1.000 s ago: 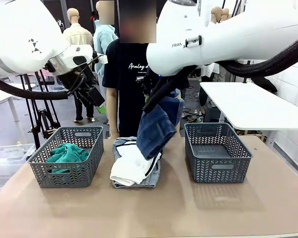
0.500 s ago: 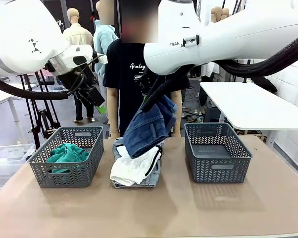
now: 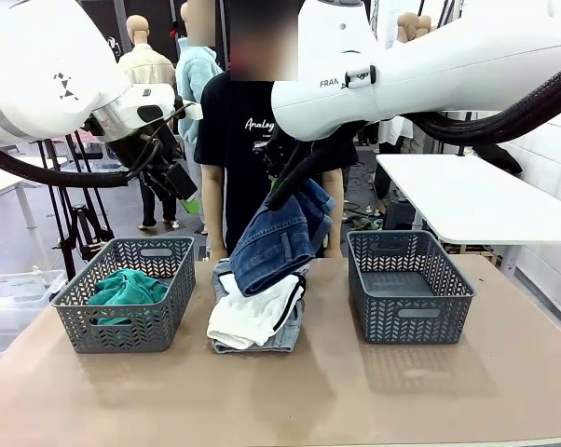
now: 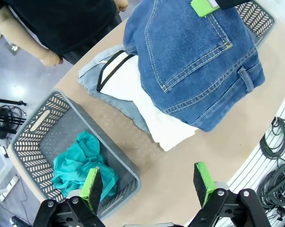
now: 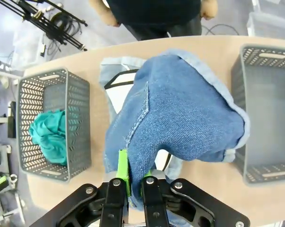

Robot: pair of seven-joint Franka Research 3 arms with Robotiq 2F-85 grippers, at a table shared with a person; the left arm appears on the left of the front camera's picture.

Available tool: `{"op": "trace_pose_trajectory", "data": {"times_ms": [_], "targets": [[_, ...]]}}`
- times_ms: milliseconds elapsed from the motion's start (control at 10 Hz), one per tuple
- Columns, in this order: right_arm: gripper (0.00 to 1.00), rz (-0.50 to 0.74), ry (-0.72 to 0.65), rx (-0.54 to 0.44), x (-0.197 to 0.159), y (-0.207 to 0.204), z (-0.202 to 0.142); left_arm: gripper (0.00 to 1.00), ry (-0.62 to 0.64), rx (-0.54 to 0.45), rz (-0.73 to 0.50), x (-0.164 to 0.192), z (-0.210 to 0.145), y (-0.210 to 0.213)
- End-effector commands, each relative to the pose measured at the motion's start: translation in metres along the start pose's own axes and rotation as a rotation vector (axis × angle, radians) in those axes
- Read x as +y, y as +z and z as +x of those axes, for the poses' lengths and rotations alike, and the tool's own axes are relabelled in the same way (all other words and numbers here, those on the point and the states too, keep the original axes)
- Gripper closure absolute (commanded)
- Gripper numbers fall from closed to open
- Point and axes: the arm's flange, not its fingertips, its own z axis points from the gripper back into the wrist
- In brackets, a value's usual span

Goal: Sort the tops and bottoms.
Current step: Lift clothes from the center of the table with your right hand, then sort the clothes according to human instructions.

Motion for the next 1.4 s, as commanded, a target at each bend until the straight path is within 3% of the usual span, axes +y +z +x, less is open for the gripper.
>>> {"op": "trace_pose_trajectory", "data": {"times_ms": [0, 1300], "targets": [[1.00, 0.011, 0.003, -0.007, -0.0018, 0.0038, -0.0013, 0.00, 0.001, -0.002, 0.010, 0.0002, 0.0009, 0.0007], [1.00, 0.011, 0.003, -0.007, -0.0018, 0.0038, -0.0013, 0.00, 0.001, -0.002, 0.010, 0.0002, 0.0009, 0.0007]]}}
